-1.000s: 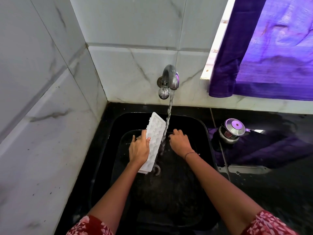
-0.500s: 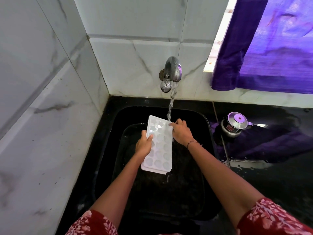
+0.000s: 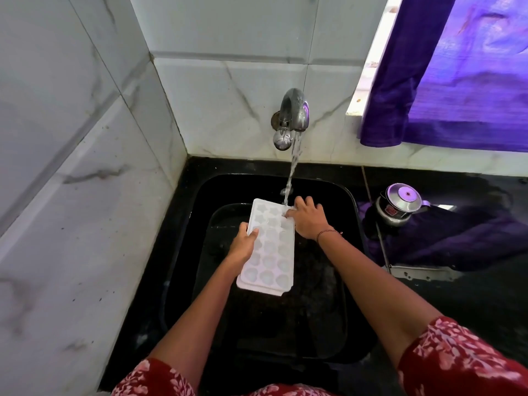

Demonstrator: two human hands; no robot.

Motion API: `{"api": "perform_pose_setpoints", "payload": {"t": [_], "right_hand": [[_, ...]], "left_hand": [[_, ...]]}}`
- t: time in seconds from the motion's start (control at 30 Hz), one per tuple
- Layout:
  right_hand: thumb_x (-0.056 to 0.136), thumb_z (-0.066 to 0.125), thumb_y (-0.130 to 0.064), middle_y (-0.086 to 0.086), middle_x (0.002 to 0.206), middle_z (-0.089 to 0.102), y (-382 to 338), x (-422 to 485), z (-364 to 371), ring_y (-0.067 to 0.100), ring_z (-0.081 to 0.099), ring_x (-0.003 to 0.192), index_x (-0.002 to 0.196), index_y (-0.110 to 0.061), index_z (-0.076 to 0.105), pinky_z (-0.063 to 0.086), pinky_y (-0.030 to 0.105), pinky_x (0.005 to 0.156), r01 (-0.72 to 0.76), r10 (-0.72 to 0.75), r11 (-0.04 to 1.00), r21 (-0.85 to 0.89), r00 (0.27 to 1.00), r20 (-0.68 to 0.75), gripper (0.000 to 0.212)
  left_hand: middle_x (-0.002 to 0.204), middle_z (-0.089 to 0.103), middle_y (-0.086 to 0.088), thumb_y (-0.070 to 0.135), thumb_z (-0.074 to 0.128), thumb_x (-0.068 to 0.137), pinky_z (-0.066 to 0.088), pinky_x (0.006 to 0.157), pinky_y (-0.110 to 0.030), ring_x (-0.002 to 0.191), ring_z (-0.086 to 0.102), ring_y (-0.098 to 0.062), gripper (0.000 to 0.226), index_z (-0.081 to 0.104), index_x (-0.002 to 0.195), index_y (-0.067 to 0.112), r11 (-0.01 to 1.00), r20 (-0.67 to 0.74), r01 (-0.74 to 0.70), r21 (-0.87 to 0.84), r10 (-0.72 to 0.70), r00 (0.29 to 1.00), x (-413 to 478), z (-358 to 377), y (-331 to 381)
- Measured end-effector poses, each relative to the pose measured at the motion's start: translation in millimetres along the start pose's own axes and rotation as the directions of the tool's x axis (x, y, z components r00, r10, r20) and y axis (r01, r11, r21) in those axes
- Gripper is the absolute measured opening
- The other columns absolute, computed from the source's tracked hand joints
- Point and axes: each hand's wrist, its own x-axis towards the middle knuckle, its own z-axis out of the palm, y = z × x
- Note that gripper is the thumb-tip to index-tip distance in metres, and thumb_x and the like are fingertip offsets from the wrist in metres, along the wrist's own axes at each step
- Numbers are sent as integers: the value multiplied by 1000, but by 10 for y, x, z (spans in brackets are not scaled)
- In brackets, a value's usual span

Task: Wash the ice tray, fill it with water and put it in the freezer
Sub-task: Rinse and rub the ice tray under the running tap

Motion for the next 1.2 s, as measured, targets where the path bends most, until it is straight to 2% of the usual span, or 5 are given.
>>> {"api": "perform_pose_setpoints", "payload": {"t": [0.13, 0.3, 0.53, 0.73, 1.2], "right_hand": [[95, 37, -14, 7, 143, 26, -59, 12, -5, 32, 25, 128, 142, -35, 36, 32, 44, 102, 3, -3, 1000, 26, 1000, -11, 51], [93, 39, -10, 7, 132, 34, -27, -5, -95, 30, 30, 122, 130, -28, 52, 34, 43, 99, -21, 24, 998, 65, 999, -45, 43], [95, 42, -18, 7, 128, 42, 11, -91, -153, 28, 39, 115, 129, -20, 47, 39, 39, 88, -29, 82, 979, 200, 961, -264, 34], [99, 35, -37, 7, 133, 38, 42, -98, -227, 27, 35, 119, 127, -24, 53, 37, 40, 92, -45, 91, 985, 168, 957, -276, 36], [101, 31, -39, 7, 140, 33, -7, -175, -220, 29, 32, 125, 133, -24, 49, 34, 41, 97, 63, -81, 993, -102, 981, -177, 40]], "left_hand": [[114, 57, -9, 29, 39, 100, 51, 89, -47, 104, 59, -30, 24, 39, 120, 15, 996, -39, 20, -91, -24, 999, -10, 4, 25], [112, 58, -9, 29, 39, 100, 51, 87, -47, 101, 60, -29, 15, 41, 112, 20, 996, -4, 15, -86, -16, 1000, -26, 37, 28], [106, 57, -8, 26, 39, 100, 51, 72, -34, 89, 59, -22, 12, 41, 110, 18, 986, 5, -18, -164, 19, 1000, -31, 137, 239], [103, 57, -4, 24, 39, 101, 50, 69, -30, 89, 58, -19, 19, 42, 118, 17, 985, 37, -45, -167, 52, 998, -43, 203, 427], [100, 57, -4, 27, 39, 101, 51, 72, -34, 88, 58, -21, 15, 41, 111, 17, 991, 42, -19, -136, 25, 999, -151, 222, 236]]}}
